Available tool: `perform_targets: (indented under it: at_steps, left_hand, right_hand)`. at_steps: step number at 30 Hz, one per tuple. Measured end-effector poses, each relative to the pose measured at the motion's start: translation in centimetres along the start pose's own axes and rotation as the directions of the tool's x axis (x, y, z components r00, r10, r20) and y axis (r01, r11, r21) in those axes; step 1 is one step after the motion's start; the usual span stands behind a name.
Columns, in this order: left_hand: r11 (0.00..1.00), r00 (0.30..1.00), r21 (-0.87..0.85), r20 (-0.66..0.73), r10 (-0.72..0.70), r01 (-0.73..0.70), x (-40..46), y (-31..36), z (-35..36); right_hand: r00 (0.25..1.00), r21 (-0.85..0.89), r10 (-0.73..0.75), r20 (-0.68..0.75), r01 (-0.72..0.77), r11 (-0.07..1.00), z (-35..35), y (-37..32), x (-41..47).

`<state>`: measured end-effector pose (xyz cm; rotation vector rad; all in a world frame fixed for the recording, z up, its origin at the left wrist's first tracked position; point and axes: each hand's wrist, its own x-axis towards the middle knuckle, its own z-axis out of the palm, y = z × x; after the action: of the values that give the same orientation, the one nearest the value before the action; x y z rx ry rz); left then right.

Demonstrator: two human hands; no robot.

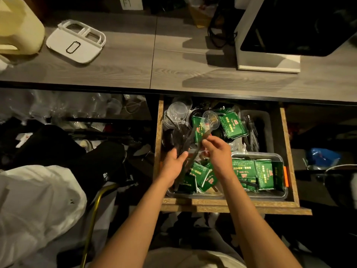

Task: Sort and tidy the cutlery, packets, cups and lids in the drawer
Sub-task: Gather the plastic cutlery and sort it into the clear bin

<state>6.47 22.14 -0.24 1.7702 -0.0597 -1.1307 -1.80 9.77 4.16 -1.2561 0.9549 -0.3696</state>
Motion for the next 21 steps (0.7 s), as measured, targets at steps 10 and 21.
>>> perform_targets:
  at_steps: [10,21]
  left_hand:
    - [0.989,0.970,-0.103,0.227,-0.082,0.108,-1.4,0.3,4.7]
    - [0.974,0.987,-0.226,-0.144,-0.066,0.032,-0.7,-2.7,2.3]
  right_hand:
    - [0.988,-0.006,0.144,-0.050,-0.144,0.990,-4.8,1.4,0.7]
    - [0.969,-0.604,0.171,0.178,-0.029,0.796,-5.9,8.2,0.7]
